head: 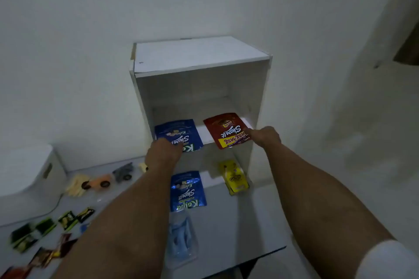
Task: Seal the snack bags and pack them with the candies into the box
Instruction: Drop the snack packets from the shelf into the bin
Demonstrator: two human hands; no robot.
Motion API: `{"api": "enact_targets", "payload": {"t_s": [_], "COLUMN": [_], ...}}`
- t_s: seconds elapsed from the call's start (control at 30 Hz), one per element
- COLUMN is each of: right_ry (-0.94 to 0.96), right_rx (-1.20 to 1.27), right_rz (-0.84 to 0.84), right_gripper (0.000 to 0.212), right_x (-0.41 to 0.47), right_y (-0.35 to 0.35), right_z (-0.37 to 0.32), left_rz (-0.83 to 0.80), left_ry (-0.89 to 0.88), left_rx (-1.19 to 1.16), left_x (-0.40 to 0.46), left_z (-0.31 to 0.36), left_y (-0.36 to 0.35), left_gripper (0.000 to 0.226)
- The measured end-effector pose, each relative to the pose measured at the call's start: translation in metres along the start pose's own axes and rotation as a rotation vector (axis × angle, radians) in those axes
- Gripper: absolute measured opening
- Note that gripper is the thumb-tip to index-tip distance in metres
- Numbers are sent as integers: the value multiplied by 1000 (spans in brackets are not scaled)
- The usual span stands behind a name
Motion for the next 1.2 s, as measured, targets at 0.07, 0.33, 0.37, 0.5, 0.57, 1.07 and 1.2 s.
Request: {"api": "enact_targets", "payload": {"t_s": [0.07,0.33,0.37,0.5,0.57,1.07,1.2], "right_ry": [-91,-291,-307,-334,-341,-244,-216], "right_rx": [96,397,439,525,577,805,814], "right_rz": [-24,-198,-219,-268,-279,-499,-494], "right_gripper": [84,73,68,58,52,11,12], "right_x": [6,48,52,65,71,69,57], "right_y": [-6,-31,-33,-39,-41,-41,-41], "right_z": [6,34,36,42,45,49,68], "left_rz": [-25,62,71,110,111,-35,-43], "left_ry": [74,297,316,489,574,547,567], "left_rx": [-103,-331,-364,-592,-778,-1213,-1231], "left_x": [1,23,28,36,33,5,-25], "left_z": [-9,-28,-32,-37,-32,-3,-8], "left_y": [-2,-17,-22,-40,-48,-60,-69], "left_gripper": [58,49,47,41,37,21,21]}}
Point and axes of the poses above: each hand's wrist, its own x-axis towards the middle knuckle, its own y-axis out of the back of the hand, z = x × y, the point moved 2 cm from there along x, towards the middle knuckle, and after that the axes turned 4 degrees about -z, right-handed, at the moved point
